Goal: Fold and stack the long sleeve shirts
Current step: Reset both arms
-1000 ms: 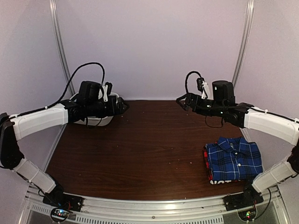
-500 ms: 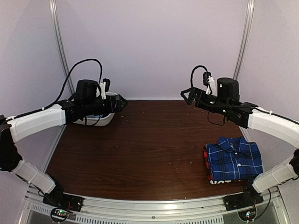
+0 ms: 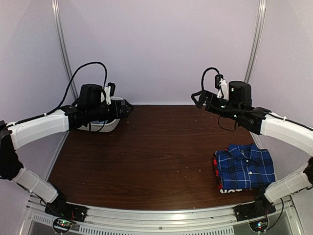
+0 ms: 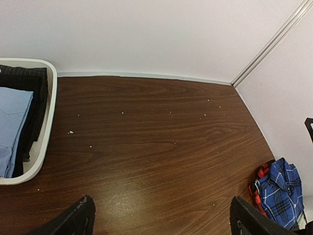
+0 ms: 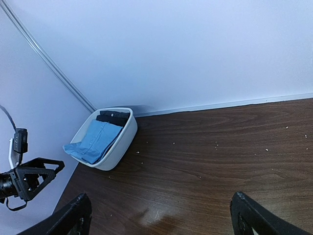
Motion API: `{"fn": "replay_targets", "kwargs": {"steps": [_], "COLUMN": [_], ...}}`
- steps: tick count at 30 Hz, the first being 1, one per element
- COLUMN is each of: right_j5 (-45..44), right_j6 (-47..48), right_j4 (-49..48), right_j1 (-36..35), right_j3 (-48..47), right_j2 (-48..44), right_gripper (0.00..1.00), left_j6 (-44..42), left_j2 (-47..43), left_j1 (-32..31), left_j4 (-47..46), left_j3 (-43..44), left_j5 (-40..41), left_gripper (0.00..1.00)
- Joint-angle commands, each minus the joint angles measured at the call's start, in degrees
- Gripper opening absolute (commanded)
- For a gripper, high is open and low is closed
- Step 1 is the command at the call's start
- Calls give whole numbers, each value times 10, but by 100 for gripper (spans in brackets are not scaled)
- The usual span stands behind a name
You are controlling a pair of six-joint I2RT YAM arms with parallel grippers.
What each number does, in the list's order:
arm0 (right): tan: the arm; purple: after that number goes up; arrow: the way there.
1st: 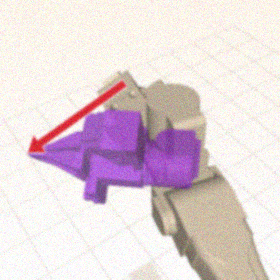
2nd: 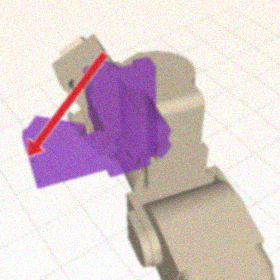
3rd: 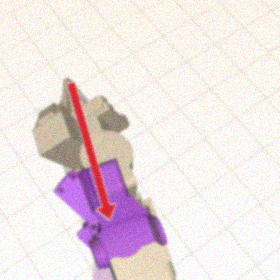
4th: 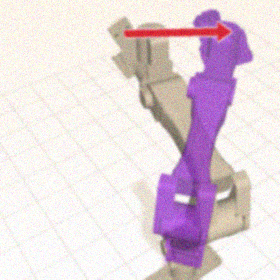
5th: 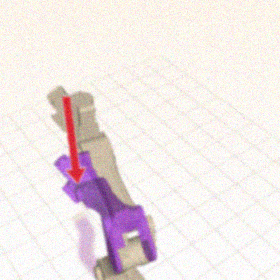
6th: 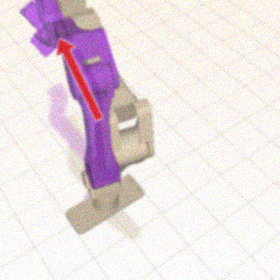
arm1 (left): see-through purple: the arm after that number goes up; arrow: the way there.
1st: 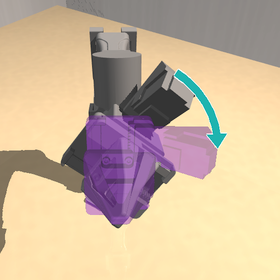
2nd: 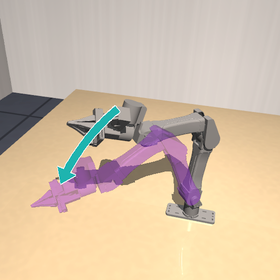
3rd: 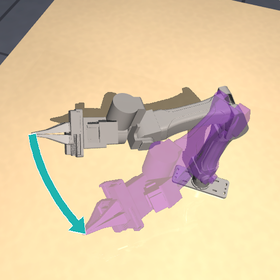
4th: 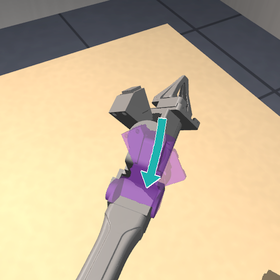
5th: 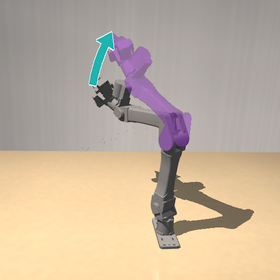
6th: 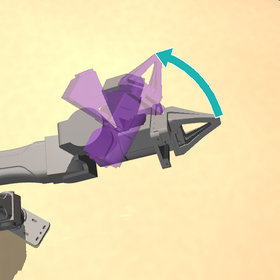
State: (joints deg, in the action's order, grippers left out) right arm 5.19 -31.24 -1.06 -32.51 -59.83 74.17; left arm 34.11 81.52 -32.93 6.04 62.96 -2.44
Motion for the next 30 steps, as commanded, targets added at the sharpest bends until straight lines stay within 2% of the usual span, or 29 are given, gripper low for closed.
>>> {"fn": "replay_targets", "kwargs": {"steps": [1, 30], "right_j5": [-14, -10], "right_j6": [8, 6], "right_j4": [-5, -10], "right_j1": [-4, -4], "right_j3": [3, 15], "right_j2": [-8, -14], "right_gripper": [100, 100], "left_j6": [-11, -10], "left_j2": [-3, -15], "left_j1": [3, 3], "left_j4": [-28, -14], "left_j3": [0, -5], "left_j5": [7, 16], "left_gripper": [98, 98]}}
